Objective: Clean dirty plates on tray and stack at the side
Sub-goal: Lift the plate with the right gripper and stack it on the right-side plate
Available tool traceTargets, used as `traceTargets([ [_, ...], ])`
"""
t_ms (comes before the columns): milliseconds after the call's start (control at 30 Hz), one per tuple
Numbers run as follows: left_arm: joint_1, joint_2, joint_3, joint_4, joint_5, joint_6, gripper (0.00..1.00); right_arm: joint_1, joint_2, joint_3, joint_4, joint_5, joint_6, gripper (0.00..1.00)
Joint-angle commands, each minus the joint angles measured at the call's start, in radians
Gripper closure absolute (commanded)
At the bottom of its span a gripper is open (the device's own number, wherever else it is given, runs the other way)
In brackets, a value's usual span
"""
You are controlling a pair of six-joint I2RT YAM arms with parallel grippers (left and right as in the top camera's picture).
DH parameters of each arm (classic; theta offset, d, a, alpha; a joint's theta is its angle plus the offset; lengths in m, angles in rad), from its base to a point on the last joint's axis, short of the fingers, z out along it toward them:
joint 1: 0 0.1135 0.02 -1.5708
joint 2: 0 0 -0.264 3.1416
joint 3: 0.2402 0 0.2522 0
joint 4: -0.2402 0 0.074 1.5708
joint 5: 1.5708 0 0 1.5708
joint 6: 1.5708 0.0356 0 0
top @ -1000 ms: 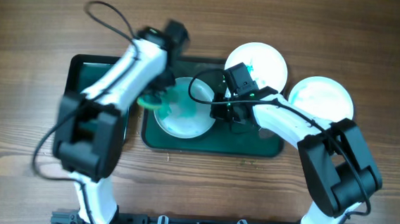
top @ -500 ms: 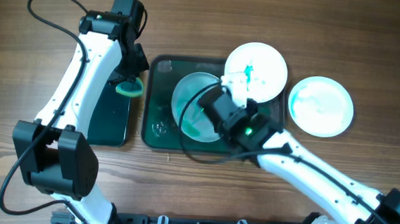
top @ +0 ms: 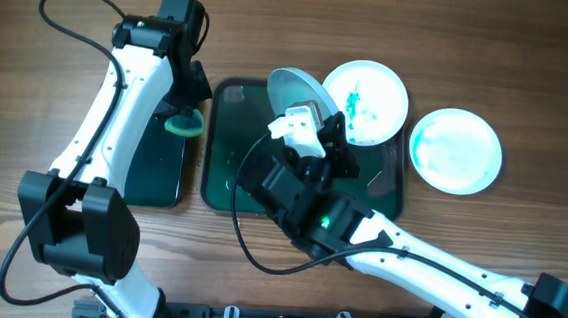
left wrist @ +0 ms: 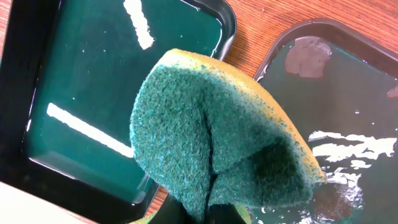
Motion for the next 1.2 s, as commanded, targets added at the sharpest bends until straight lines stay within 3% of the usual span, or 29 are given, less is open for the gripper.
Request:
traceTargets([
  [0,0.003,0.001,0.006,0.003,0.008,0.015,0.96,0.003,-0.014,0.012,0.009,0.046,-0.068,0.96],
  [167,0.003,0.001,0.006,0.002,0.008,0.015,0.96,0.003,-0.014,-0.007,-0.026,-0.115,0.02,0.96],
  [333,0.003,0.001,0.006,0.008,0.008,0.015,0.96,-0.025,-0.016,-0.013,-0.189,-0.378,0.447,0.96],
  [433,0.003,0.001,0.006,0.014,0.008,0.015,0.96,-0.104,-0.049,-0.011,-0.22,-0.575,0.511,0.96],
  [667,-0.022,0.0,0.006,0.014,0.009,0.015,0.96,-0.557,-0.304,0.0,-0.345,-1.164,0.508,0.96],
  [833,-0.114,0.0,0.006,0.03,0.009,0.015,0.96,-1.012,-0.405,0.0,-0.544,-1.233,0.485,0.96],
  [867,-0.145,0.0,0.006,0.049,0.009,0.015,0.96,-1.153,-0.379,-0.011,-0.555,-1.229,0.454,0.96],
  [967,-0.188,0.0,0.006,0.08,0.009,0.016,0.96,-1.353,-0.229,-0.061,-0.521,-1.227,0.433,0.96],
  [1167,-0.225,0.0,0.006,0.124,0.008,0.016,0.96,-1.396,0.103,-0.065,-0.403,-1.231,0.455,0.95],
])
